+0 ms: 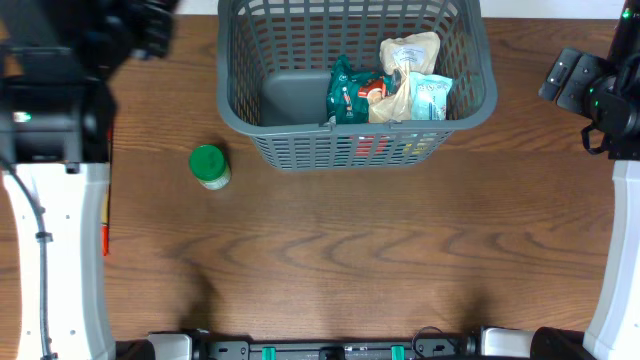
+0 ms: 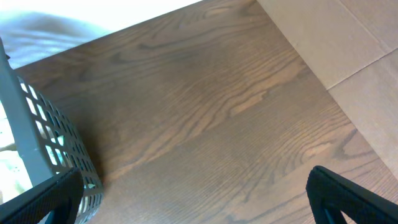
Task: Pack container
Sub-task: 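Lift the blue box and drop it into the grey basket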
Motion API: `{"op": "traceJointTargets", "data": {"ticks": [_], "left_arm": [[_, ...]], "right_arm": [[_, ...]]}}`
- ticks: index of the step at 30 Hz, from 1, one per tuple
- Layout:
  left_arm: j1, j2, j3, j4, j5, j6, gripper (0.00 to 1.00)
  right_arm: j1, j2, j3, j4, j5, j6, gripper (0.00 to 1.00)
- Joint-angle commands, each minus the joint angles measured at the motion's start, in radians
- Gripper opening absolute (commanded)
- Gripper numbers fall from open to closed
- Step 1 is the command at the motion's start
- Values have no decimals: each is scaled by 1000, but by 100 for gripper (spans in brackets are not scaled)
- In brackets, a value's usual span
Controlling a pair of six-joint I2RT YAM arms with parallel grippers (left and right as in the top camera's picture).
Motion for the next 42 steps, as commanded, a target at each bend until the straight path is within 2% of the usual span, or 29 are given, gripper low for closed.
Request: {"op": "traceJointTargets", "data": {"ticks": [1,6,13,21,26,36,42], "left_arm": [[-97,40,0,-5,22,133,6],[-220,96,0,-29,21,285,6],[-291,198,0,-103,22,362,6],[-322,295,0,-301,25,364,5],[-339,319,-10,-372,25,364,6],[-377,320,-10,-444,25,365,6],[-379,320,-10,-435,24,364,6]], "right_arm": [[-4,0,5,-2,17,13,99],[-4,0,5,-2,17,13,99],[-4,0,5,-2,17,13,99],[-4,0,5,-2,17,13,99],[-4,0,5,-2,17,13,99],[-4,0,5,-2,17,13,99],[-4,0,5,-2,17,13,99]]}}
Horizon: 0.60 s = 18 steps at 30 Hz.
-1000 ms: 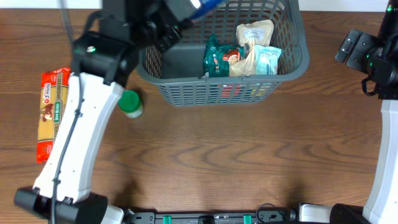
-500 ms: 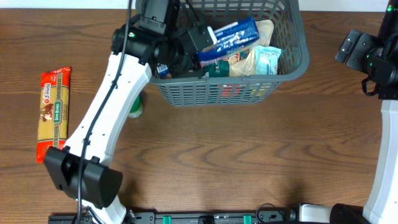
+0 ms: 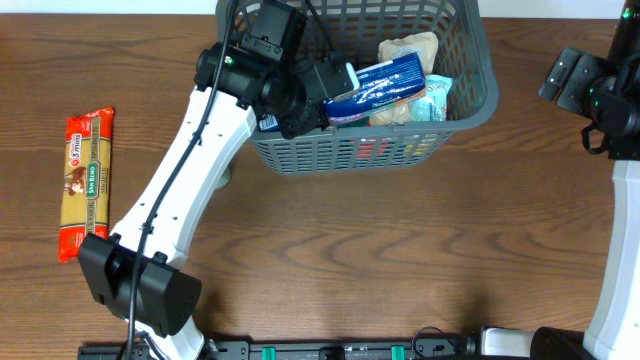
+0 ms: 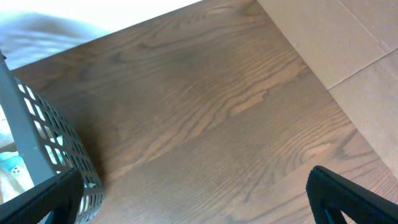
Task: Pack container
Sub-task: 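Lift the blue box and drop it into the grey basket, then move the left gripper to the red spaghetti pack and grasp it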
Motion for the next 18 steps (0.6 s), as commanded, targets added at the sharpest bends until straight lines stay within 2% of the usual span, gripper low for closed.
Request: {"op": "traceJointTargets", "data": {"ticks": [1,2,3,4,8,13,18], "left_arm": [[-5,-14,-1,6,21,-1,14],[-5,-14,-1,10,21,-1,61],[-5,-14,-1,18,17,-1,95],[-5,-14,-1,26,13,-1,99],[-2,-15,-1,84,8,-6,99],[21,-15,23,187,-56,-124,98],[80,-16,147,168,-156,-264,98]], "right_arm": [[-4,0,5,-2,17,13,99],[-4,0,5,-2,17,13,99],[-4,0,5,-2,17,13,99],[-4,0,5,-2,17,13,99],[-4,0,5,-2,17,13,99],[-4,0,5,-2,17,13,99],[-4,0,5,-2,17,13,99]]}}
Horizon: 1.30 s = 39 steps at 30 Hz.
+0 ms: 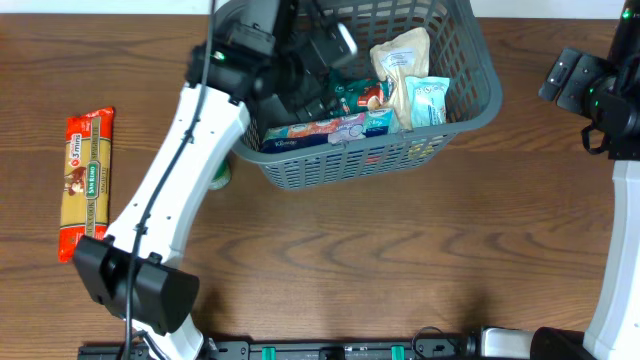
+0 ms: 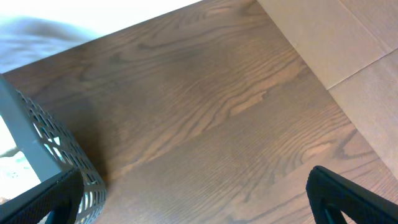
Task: Pack container
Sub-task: 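Move the left gripper to the red spaghetti pack and grasp it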
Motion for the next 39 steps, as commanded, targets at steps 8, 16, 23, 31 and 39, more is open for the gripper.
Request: {"op": "traceJointTargets", "data": {"ticks": [8,16,23,31,39], "left_arm": [[242,-46,336,-128,-347,-648,98],[476,-46,299,-457,-583,-786,99],[637,-46,143,-485,-611,-786,99],[755,-46,-156,-382,-611,-785,99],[819,-46,-497,-166,-609,-611,99]], "right_arm": [[-4,0,5,-2,17,12,99],[-4,0,5,-2,17,13,99],[-4,0,5,-2,17,12,99],[-4,0,5,-2,17,13,99],[-4,0,5,-2,17,13,99]]}}
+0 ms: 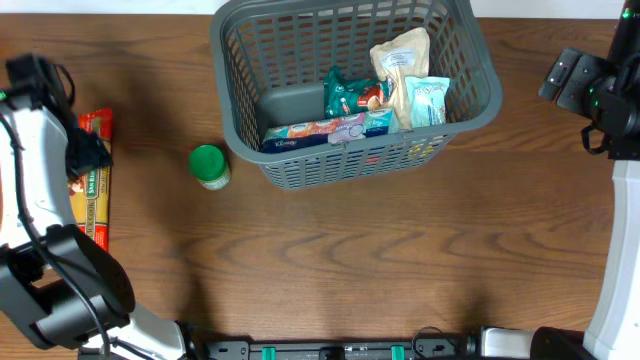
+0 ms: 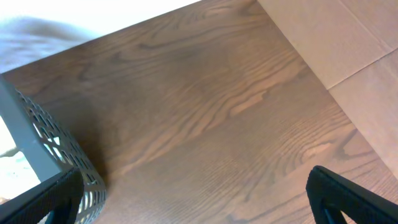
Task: Pack container
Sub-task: 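Move the left gripper to the red spaghetti pack and grasp it, then lift the spaghetti pack and lay it into the grey basket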
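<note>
The grey basket stands at the back middle of the table. In it a long blue packet lies along the front wall, with a green packet, a beige bag and a light blue packet. A green-lidded jar stands left of the basket. A red and yellow pasta packet lies at the far left. My left gripper hangs over its upper end, its jaws unclear. My right gripper stays open and empty at the right edge.
My white left arm runs down the left edge from the back to its base at the front. The basket's corner shows at the left of the right wrist view. Beyond the table's right edge lies pale floor.
My left arm was over the basket's left part. Now it is at the far left, its gripper above the pasta packet. The jar shows in full. The right arm has not moved.
At first my left arm was at the far left, the basket held three packets and the jar stood beside it. Then my left gripper held a long blue packet over the basket. Then that packet lay along the front wall. Now the gripper is over the pasta packet.
</note>
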Motion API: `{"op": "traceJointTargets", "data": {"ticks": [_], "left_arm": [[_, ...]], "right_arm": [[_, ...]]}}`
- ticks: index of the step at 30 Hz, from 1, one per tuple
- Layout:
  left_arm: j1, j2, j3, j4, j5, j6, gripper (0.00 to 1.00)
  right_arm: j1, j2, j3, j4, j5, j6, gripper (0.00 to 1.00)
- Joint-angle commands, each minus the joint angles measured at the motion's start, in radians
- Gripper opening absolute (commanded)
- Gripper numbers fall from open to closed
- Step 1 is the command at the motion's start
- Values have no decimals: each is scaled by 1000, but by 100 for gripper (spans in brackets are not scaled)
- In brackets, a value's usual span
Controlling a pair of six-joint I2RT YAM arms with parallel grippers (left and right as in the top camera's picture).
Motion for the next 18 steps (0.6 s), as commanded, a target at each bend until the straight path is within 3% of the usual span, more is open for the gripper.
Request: {"op": "traceJointTargets", "data": {"ticks": [1,4,11,18], "left_arm": [[20,6,-97,61,2,164,98],[34,6,-155,129,31,308,99],[99,7,-167,232,121,441,98],[183,9,-167,330,292,454,98]], "right_arm": [[-4,0,5,-2,17,13,99],[-4,0,5,-2,17,13,99],[-4,0,5,-2,17,13,99],[-4,0,5,-2,17,13,99]]}}
